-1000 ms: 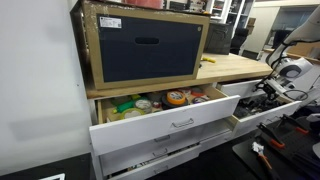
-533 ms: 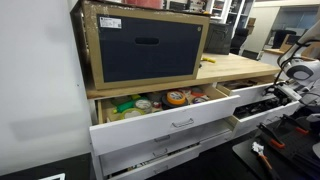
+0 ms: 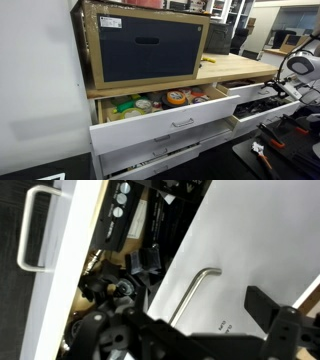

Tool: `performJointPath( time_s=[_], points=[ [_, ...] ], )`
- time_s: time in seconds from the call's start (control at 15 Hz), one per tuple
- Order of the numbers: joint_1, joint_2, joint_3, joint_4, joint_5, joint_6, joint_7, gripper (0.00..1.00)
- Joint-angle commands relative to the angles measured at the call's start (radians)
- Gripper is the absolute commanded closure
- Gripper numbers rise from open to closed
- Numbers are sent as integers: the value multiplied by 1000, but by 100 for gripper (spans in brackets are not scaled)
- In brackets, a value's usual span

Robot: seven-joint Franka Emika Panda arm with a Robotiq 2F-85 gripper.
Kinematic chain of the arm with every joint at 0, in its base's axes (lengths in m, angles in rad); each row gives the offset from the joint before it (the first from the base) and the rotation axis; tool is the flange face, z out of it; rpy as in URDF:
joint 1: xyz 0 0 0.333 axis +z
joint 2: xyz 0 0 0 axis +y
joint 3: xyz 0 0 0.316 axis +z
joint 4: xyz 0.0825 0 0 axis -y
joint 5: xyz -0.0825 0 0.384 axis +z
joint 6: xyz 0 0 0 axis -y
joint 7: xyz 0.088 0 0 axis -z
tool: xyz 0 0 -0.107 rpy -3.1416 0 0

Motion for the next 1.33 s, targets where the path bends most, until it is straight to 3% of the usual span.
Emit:
performJointPath(
  time_s=[0.0, 0.27, 0.47, 0.93, 1.27],
  points=[
    [146, -95, -157, -144, 183, -225, -191, 0],
    [253, -125, -287, -265, 180, -414, -188, 0],
    [323, -155, -349, -295, 146, -422, -105, 0],
    [412, -163, -372, -166, 67, -297, 276, 0],
    [433, -95, -336, -53, -121, -193, 652, 0]
  ],
)
